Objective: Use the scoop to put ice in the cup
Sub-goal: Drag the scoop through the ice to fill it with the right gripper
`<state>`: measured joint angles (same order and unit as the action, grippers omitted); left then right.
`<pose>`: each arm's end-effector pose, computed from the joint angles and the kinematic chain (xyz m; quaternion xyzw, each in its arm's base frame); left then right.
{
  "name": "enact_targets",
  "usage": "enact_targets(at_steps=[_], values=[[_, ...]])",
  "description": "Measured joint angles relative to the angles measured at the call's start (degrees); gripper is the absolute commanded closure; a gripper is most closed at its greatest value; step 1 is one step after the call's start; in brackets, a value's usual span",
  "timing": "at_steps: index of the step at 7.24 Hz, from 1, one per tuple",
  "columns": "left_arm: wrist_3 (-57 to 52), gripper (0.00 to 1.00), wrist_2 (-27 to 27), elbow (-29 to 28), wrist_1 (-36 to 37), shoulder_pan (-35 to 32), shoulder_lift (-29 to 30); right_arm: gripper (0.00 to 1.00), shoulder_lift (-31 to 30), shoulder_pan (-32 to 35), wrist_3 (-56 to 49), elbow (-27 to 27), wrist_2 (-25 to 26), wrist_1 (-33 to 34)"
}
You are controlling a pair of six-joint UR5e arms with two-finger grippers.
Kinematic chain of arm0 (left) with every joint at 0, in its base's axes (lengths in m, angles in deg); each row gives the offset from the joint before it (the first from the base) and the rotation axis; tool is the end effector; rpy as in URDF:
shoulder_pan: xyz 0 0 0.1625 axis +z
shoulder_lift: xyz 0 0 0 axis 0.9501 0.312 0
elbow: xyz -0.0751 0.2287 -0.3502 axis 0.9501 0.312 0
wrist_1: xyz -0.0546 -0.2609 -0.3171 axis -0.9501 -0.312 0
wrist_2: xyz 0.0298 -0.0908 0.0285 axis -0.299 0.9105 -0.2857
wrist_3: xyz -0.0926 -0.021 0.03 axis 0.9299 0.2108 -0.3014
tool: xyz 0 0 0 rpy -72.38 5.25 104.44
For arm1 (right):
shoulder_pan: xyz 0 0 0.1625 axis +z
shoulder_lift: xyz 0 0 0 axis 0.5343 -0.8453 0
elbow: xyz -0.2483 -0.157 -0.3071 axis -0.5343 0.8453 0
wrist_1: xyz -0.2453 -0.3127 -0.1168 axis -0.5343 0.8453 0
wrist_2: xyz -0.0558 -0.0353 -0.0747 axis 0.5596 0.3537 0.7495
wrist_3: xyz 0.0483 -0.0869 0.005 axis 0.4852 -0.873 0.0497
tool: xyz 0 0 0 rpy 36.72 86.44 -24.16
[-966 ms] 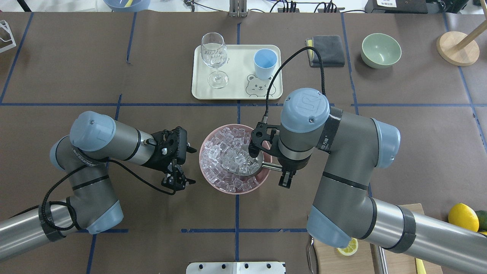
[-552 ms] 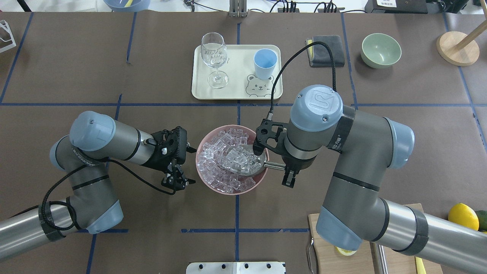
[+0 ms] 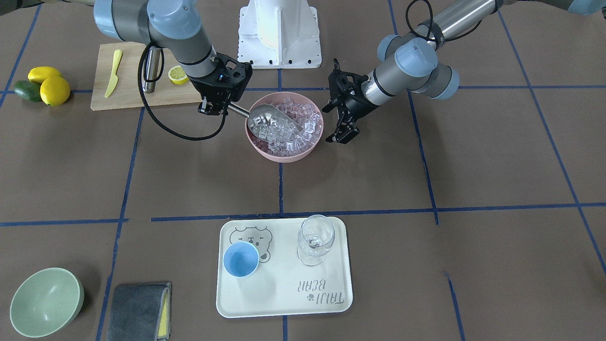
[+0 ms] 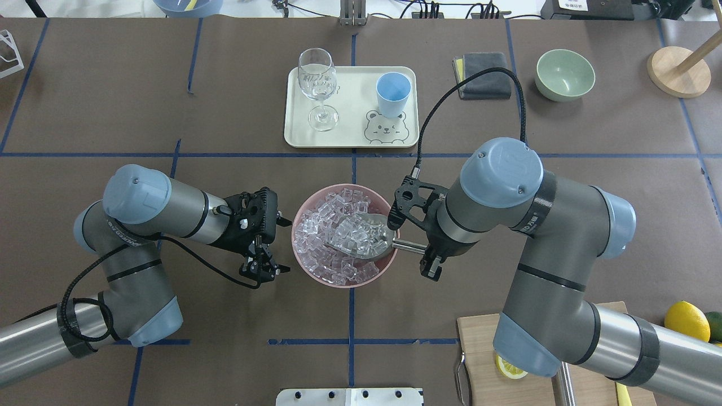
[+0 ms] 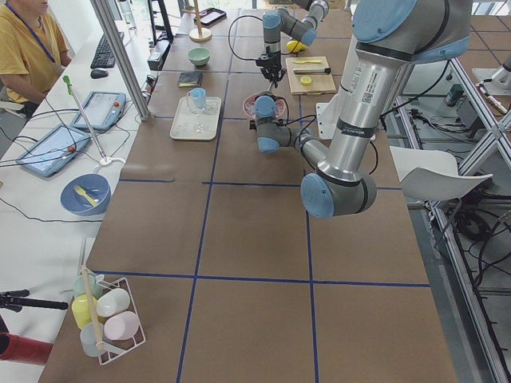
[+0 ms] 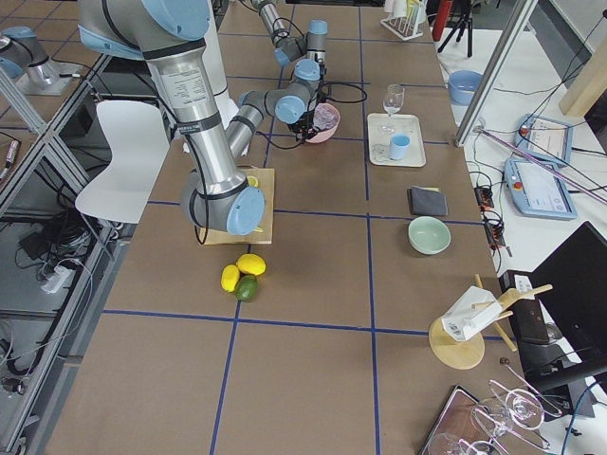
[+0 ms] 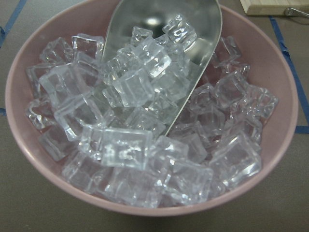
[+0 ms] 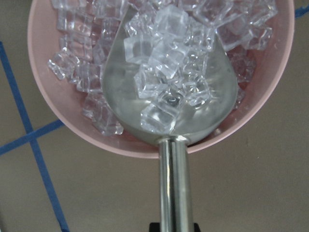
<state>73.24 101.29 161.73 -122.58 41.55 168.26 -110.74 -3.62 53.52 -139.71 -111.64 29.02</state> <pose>0.5027 -0.3907 0.3195 0.4352 0.4531 0.5399 0.5602 -0.4722 -0.3605 0.2471 0.2161 -0.3942 -0.4875 0.7485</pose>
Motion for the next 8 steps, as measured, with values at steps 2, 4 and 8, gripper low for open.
enact_targets(at_steps=[2,4,8], values=[[0.0,0.00,0.1,0.1,0.0,-0.1,-0.1,1.00,-1.8,0.0,2.9,-0.9,-0.1,-5.1],[0.0,0.00,0.2,0.5,0.0,-0.2,-0.2,1.00,-4.5,0.0,6.7,-1.1,0.0,-12.0],[0.0,0.00,0.3,0.9,0.1,-0.3,-0.4,1.00,-8.5,0.0,11.4,-1.9,0.4,-22.7]])
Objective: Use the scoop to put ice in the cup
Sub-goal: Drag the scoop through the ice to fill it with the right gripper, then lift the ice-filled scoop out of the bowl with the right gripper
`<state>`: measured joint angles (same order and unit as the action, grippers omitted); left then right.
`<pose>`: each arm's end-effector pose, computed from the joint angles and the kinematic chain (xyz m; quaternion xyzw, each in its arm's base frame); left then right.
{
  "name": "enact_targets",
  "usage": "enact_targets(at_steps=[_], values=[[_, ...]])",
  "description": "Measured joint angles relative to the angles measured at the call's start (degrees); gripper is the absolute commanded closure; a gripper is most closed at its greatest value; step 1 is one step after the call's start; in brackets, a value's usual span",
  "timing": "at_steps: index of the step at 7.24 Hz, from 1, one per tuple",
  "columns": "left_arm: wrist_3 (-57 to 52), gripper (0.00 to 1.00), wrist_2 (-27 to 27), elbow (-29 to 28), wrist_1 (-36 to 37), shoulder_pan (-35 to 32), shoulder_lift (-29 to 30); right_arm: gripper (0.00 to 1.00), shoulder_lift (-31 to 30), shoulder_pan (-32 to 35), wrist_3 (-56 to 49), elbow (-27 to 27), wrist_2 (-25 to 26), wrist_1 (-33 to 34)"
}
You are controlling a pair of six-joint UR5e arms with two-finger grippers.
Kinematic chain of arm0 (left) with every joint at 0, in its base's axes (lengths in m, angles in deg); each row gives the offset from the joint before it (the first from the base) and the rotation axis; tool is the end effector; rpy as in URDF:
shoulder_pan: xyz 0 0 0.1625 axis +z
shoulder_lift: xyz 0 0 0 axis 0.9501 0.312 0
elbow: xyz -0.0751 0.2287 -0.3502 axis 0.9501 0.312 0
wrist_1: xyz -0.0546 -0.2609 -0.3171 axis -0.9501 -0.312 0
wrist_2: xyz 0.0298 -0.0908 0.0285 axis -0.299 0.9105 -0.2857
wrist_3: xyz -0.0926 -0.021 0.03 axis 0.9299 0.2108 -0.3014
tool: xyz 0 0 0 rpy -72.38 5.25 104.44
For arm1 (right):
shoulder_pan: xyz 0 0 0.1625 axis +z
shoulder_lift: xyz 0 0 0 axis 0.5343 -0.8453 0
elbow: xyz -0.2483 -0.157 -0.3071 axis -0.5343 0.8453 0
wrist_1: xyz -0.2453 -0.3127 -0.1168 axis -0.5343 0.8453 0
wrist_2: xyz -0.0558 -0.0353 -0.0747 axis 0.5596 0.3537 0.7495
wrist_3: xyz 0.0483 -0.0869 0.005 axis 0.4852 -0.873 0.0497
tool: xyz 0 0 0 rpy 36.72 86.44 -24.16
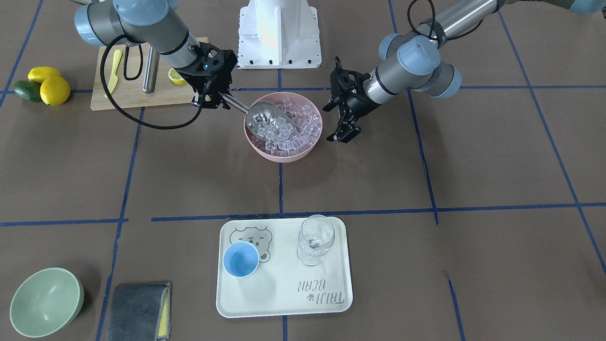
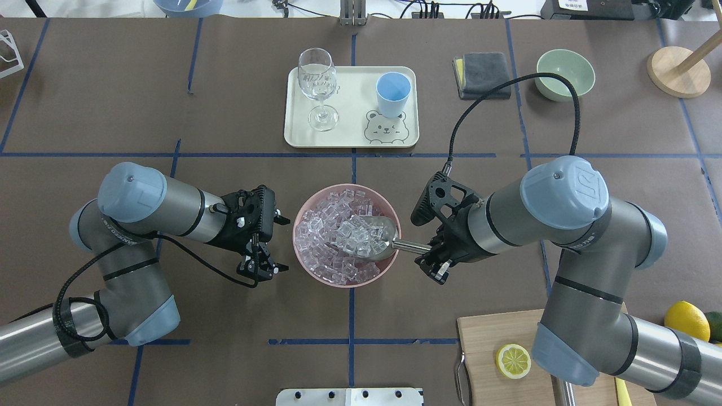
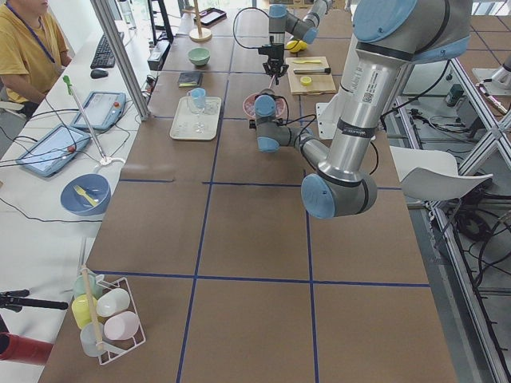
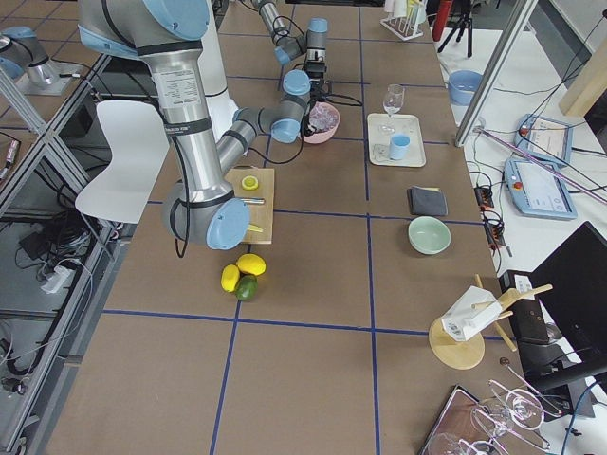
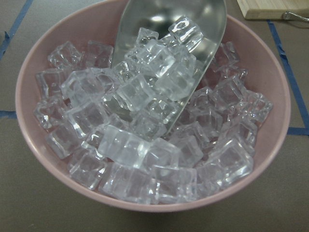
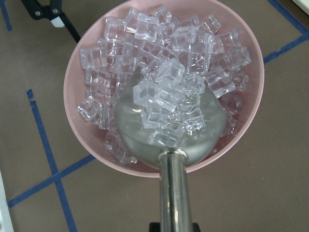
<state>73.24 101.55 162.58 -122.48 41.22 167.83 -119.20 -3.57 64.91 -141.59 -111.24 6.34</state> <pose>0.4965 -0.3909 0.3174 0.4375 0.4538 0.5388 0.5589 -0.4392 -0.3438 0.2667 0.2803 -0.4774 -0.4112 0.7242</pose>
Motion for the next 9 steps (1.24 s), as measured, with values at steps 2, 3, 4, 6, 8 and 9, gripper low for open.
enact_targets(at_steps=[2,3,4,6,8,9], values=[[0.0,0.00,0.0,0.0,0.0,0.0,0.0,1.00,-1.5,0.0,1.3,-1.9,1.5,-1.7],[0.0,0.00,0.0,0.0,0.0,0.0,0.0,1.00,-2.2,0.0,2.5,-2.6,2.5,-3.0],[0.0,0.00,0.0,0.0,0.0,-0.1,-0.1,1.00,-3.2,-0.1,3.9,-2.9,3.5,-5.5],[0.0,0.00,0.0,0.0,0.0,-0.1,-0.1,1.00,-5.3,-1.6,6.6,-2.9,7.2,-11.2],[0.0,0.00,0.1,0.0,0.0,-0.3,-0.1,1.00,-8.2,-5.0,9.1,-1.2,12.7,-19.7],[0.0,0.00,0.1,0.0,0.0,-0.3,-0.1,1.00,-9.5,-6.0,10.0,-0.1,14.3,-23.9]])
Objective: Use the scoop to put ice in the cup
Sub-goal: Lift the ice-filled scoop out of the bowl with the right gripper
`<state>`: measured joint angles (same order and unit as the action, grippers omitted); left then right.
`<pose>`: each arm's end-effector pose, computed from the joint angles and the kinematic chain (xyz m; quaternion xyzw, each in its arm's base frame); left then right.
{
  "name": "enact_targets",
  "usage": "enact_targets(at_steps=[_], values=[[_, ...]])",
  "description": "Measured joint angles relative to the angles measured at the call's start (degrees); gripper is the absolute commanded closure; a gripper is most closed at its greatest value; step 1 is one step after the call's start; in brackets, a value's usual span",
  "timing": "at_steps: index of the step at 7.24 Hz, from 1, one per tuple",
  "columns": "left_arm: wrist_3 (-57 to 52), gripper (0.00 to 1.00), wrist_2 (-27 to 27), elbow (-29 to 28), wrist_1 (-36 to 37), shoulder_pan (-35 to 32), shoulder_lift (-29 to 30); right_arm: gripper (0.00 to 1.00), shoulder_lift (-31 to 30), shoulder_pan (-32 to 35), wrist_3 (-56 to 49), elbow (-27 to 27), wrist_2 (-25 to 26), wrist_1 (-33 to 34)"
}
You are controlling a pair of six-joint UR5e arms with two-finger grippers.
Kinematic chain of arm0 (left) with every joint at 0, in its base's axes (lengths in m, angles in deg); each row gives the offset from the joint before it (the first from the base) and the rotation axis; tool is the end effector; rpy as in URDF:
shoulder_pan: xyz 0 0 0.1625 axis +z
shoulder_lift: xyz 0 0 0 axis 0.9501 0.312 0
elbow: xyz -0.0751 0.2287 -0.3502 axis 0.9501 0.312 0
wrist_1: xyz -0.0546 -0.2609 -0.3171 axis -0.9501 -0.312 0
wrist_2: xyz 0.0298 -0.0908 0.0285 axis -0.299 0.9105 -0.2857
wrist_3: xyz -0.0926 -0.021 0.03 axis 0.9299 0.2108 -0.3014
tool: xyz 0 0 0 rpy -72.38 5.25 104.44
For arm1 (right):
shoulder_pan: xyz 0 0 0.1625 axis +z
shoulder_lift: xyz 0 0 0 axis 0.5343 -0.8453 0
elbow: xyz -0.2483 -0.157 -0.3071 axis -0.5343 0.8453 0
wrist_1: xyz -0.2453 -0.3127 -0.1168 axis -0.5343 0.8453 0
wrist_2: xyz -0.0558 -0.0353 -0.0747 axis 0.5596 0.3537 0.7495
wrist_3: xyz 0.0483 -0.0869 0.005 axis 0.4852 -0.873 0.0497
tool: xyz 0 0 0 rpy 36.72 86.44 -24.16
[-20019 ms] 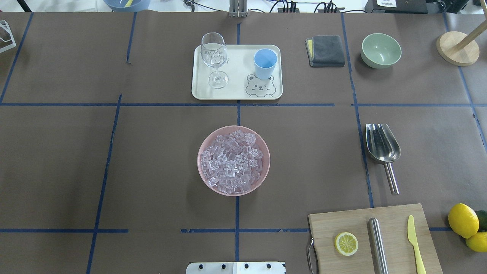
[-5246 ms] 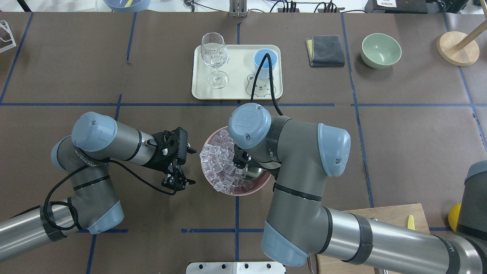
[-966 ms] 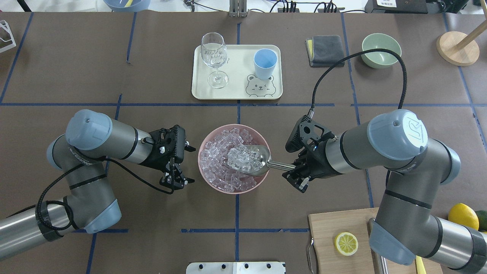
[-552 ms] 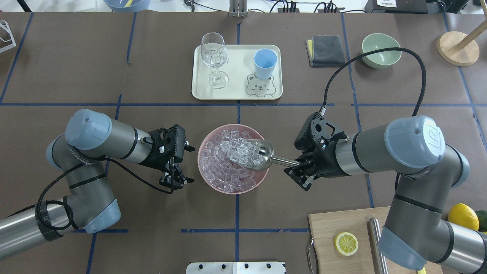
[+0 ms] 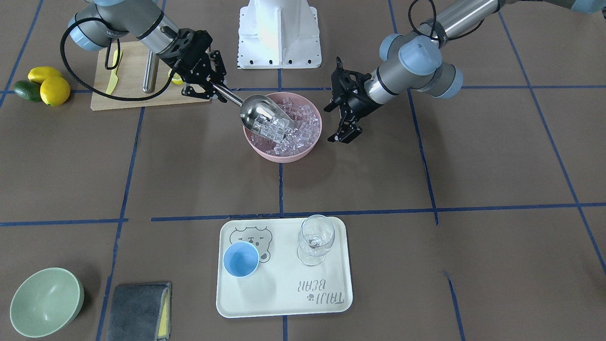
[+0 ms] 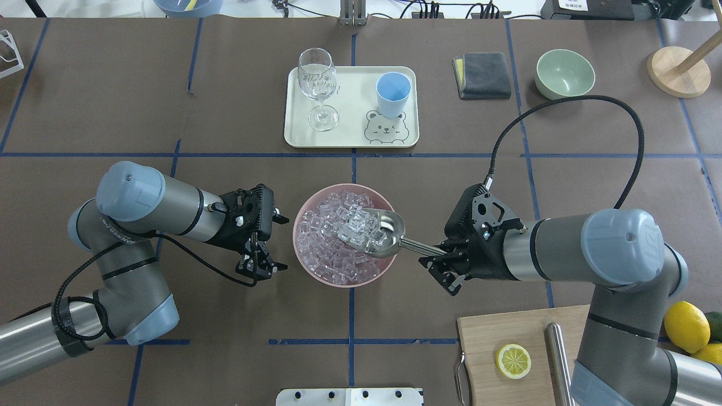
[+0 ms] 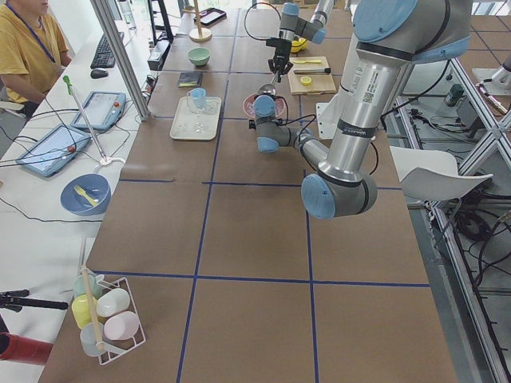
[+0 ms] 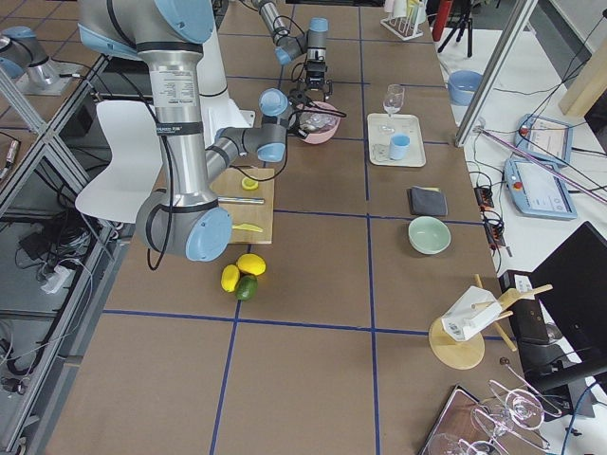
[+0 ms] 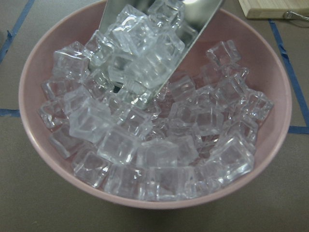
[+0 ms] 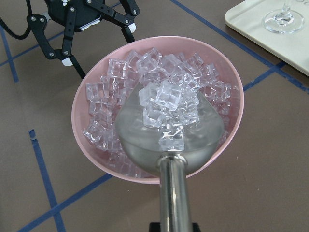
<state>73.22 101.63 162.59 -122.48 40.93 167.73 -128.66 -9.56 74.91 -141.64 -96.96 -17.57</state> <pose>0.4943 -0.3931 0.3184 0.4378 0.4528 0.5379 0.5603 -0.4260 -0.3020 0.3064 0.3692 -0.5205 -0.3142 0.7029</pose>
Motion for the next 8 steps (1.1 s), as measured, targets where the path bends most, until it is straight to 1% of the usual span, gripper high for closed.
enact_targets(at_steps=[1,5,8], values=[[0.0,0.00,0.0,0.0,0.0,0.0,0.0,1.00,-0.9,-0.4,1.0,0.6,0.9,-2.8],[-0.2,0.00,0.1,0.2,0.0,-0.6,0.0,1.00,-2.2,-1.0,4.8,0.9,3.3,-9.1],[-0.4,0.00,0.2,0.4,0.1,-0.9,-0.2,1.00,-2.5,-1.5,7.0,0.6,5.9,-11.2]])
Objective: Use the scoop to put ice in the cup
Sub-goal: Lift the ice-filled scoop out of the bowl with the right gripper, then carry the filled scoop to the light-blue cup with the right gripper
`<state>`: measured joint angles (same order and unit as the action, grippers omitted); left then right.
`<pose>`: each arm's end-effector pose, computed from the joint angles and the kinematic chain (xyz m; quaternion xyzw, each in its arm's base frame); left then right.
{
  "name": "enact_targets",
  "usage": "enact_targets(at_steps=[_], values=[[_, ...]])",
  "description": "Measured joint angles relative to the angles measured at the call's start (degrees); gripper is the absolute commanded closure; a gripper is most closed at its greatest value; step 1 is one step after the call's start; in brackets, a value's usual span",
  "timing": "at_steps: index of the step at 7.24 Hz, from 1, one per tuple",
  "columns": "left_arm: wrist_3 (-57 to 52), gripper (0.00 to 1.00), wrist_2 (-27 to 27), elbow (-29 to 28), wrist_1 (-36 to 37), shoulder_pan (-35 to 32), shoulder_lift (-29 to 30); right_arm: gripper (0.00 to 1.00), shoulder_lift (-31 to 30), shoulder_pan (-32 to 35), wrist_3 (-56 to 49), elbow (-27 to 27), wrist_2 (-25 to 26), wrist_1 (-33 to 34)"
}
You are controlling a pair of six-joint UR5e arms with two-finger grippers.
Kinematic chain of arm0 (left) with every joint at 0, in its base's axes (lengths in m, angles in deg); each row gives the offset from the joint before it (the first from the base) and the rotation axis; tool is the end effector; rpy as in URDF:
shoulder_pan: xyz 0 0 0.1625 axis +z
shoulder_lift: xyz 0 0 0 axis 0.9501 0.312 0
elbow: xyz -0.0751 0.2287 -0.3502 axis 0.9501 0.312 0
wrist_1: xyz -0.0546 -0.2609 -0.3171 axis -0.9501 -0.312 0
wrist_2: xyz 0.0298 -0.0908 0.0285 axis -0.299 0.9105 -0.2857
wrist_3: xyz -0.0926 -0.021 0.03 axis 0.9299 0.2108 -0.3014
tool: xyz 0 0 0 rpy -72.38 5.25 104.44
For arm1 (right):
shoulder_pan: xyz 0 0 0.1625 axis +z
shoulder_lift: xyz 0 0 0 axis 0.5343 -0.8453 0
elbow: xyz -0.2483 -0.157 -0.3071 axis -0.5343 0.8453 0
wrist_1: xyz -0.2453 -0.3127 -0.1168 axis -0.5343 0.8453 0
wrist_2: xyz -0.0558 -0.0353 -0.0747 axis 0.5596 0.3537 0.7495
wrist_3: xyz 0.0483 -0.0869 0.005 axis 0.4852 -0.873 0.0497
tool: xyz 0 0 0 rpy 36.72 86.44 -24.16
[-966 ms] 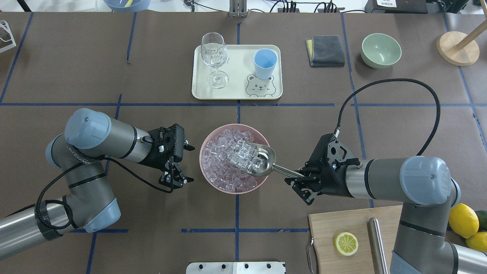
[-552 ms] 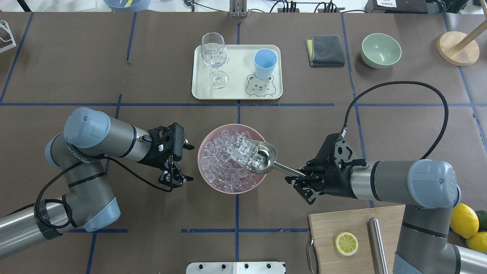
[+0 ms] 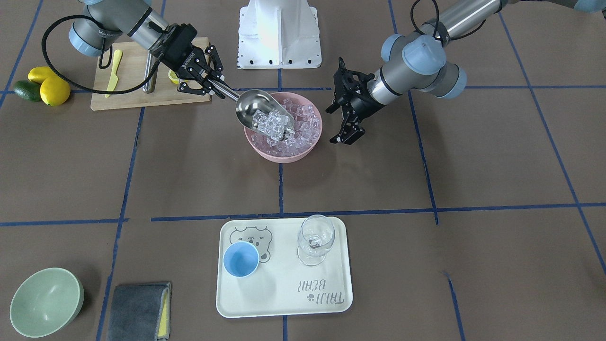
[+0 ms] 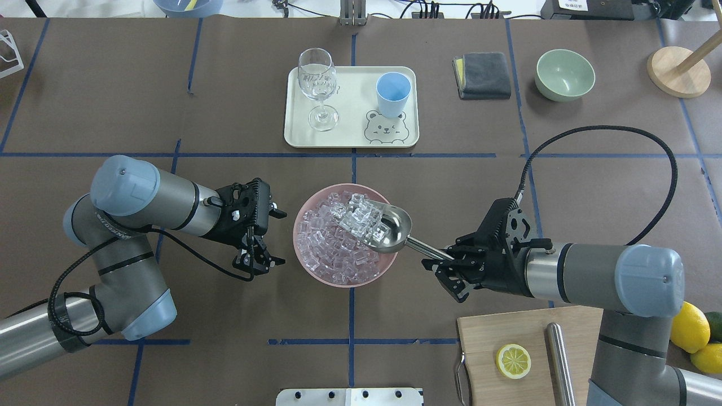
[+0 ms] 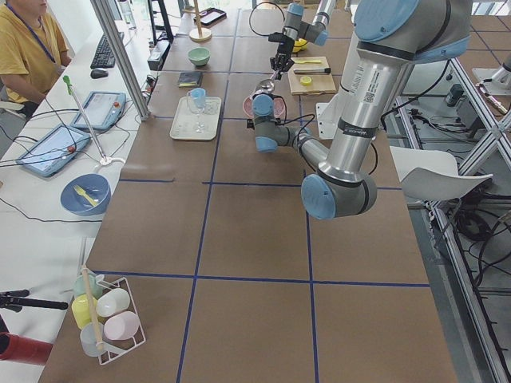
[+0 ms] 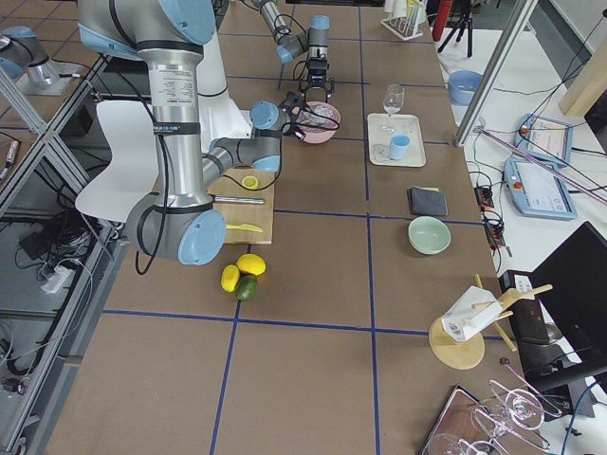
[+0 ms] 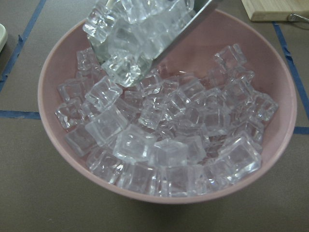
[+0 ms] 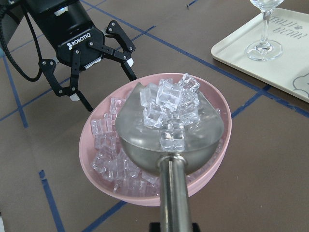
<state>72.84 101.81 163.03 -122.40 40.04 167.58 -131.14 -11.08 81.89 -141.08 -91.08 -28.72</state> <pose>0.4863 -0.3993 0.3166 0.4434 0.4493 0.5358 0.5608 -0.4124 -0.2931 0.3114 0.3964 -0.5644 -0.2389 0.6835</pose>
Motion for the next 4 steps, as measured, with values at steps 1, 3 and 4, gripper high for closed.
enact_targets(at_steps=[1,3,4], values=[[0.0,0.00,0.0,0.1,0.0,-0.1,0.0,1.00,0.0,-0.1,0.8,0.0,1.0,-0.8],[0.0,0.00,0.5,0.1,0.0,-0.4,0.0,1.00,0.0,-0.1,2.1,0.2,3.3,-2.8],[0.0,0.00,0.7,0.2,0.0,-0.6,0.0,1.00,0.2,-0.1,3.2,0.3,5.0,-3.1]])
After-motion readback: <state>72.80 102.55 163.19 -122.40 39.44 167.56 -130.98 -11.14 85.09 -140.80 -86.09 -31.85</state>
